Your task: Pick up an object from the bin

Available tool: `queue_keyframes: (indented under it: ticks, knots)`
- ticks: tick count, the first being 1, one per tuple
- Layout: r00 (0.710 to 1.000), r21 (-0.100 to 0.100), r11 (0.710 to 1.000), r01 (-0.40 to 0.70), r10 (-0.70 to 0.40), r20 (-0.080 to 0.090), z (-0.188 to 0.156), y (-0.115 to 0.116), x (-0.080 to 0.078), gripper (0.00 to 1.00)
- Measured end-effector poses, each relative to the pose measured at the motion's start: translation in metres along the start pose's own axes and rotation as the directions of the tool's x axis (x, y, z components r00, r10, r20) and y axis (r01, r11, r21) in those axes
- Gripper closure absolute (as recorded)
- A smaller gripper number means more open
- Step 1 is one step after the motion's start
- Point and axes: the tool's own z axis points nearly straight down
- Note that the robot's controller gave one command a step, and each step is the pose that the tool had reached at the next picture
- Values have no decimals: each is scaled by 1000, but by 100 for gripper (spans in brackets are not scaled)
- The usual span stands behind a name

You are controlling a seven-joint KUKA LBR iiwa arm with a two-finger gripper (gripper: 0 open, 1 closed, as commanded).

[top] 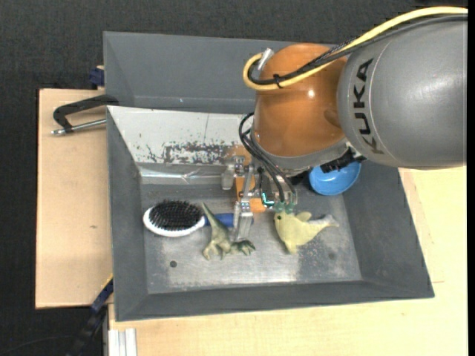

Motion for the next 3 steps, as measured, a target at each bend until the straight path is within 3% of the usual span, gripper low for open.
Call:
queue_keyframes:
  ticks: [1,2,3]
  knots:
    - [930,1,930,368,-368,8,138,64,-26,0]
    - [931,2,931,365,-365,7,137,62,-26,100]
    - [906,5,906,424,-424,20,-96,41,-15,100]
